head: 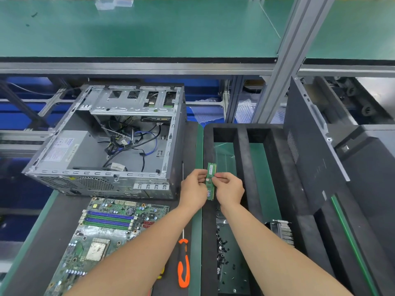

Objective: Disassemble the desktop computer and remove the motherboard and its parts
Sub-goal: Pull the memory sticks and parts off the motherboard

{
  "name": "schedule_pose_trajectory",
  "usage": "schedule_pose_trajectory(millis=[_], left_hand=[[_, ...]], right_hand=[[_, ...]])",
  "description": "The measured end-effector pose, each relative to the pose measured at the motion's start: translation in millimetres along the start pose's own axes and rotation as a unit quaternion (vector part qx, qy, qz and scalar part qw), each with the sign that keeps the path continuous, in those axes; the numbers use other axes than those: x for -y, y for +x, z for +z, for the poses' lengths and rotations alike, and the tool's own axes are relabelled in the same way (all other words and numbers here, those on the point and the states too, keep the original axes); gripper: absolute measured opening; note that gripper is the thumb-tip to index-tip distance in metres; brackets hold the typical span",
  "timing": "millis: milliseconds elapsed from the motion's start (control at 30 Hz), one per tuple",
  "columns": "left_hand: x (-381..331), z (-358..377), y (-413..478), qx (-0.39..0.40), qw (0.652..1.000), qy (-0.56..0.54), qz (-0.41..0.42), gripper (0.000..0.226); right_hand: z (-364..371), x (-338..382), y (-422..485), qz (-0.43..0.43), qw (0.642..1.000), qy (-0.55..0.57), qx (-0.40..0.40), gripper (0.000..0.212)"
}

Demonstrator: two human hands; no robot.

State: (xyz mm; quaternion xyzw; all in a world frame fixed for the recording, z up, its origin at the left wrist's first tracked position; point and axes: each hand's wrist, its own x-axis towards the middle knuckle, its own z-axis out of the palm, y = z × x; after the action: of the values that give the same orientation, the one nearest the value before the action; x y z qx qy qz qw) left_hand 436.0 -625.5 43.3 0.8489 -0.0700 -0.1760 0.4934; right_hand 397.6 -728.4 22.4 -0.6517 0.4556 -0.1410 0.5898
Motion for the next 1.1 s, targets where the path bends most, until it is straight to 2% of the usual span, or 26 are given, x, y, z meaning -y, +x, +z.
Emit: schedule_pose_trajectory(millis=[133,300,400,500,667,767,833,967,1100], left_hand=[[-3,-6,-8,0.02,0.999,0.021,0.013,0.058],[-3,-29,-31,0.105,0.988,0.093,0.063,0.059],[-2,-62,-61,0.131,0.981,0.072,0.124,0.053],[11,-108,-88,0.094,0.974,0.096,0.185,0.041],[65,-194,-111,-0.069,0.984,0.121,0.115,0.032],[103,-239,-113,-0.192,0.97,0.127,0.078,0.027],[128,-260,-111,-0.239,0.962,0.13,0.025,0.028],[159,-277,-107,-0.2,0.971,0.105,-0.072,0.046],[164,-278,-101,-0.176,0.979,0.092,-0.048,0.033]], right_hand=[[-1,4,-7,-0.016,1.0,-0.007,-0.008,0.012],[-7,10,-32,-0.045,0.999,-0.013,-0.027,0.013],[-7,13,-57,-0.075,0.997,-0.026,0.009,0.013],[6,16,-89,-0.121,0.99,-0.044,0.066,0.012],[50,16,-147,-0.116,0.979,-0.093,0.14,0.01],[77,7,-179,-0.143,0.971,-0.128,0.142,0.01],[93,-5,-197,-0.175,0.964,-0.156,0.128,0.005],[119,-26,-219,-0.232,0.938,-0.252,0.056,0.022],[137,-35,-227,-0.245,0.933,-0.264,-0.02,0.031]])
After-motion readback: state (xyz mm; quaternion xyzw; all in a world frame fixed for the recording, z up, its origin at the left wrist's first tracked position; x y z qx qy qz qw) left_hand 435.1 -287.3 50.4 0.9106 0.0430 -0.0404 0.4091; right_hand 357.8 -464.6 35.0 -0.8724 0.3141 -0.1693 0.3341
